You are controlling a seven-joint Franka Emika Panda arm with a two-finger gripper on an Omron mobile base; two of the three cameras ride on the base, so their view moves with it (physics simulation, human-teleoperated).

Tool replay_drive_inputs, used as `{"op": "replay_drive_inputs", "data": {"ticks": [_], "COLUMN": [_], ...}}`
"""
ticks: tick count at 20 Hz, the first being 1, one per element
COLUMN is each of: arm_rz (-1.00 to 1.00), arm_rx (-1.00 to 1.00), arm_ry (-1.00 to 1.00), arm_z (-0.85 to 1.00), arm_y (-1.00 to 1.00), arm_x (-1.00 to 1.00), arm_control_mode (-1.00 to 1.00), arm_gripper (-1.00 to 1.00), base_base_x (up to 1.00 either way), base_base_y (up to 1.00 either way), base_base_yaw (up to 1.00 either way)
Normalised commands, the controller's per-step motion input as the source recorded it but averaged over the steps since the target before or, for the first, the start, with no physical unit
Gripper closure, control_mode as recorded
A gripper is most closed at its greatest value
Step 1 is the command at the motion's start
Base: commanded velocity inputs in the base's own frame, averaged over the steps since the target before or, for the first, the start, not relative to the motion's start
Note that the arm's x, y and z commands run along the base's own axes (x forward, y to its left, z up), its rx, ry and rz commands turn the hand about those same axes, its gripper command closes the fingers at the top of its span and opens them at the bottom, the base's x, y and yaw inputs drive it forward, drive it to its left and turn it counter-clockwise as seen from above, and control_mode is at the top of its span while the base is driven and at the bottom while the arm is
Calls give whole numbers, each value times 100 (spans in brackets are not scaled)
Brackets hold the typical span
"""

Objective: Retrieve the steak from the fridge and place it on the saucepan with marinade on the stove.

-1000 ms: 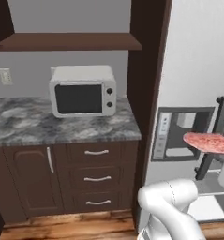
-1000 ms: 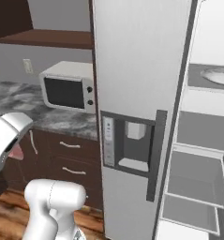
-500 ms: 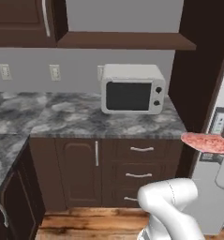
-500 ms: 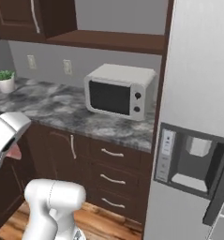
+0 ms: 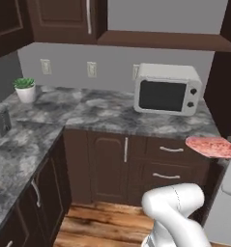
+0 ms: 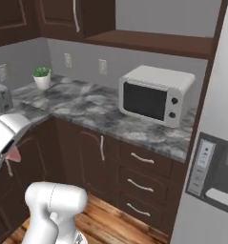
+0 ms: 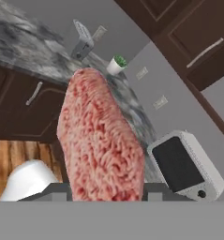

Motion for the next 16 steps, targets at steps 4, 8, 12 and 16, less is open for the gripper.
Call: {"op": "replay_drive_inputs", "data": {"ticks": [4, 8, 12, 16], "arm_rz": [0, 0, 0, 0], "arm_rx": [0, 0, 0, 0], "arm_ry": [0, 0, 0, 0], "arm_z": [0, 0, 0, 0], "arm_y": [0, 0, 0, 0], "arm_x": [0, 0, 0, 0], "arm_control_mode": [100, 100, 100, 100], "arm_gripper": [100, 100, 100, 100], "base_base_x": [-54, -50, -53, -46], "base_base_y": [3, 4, 4, 0], "base_base_yaw": [37, 41, 45, 47]}}
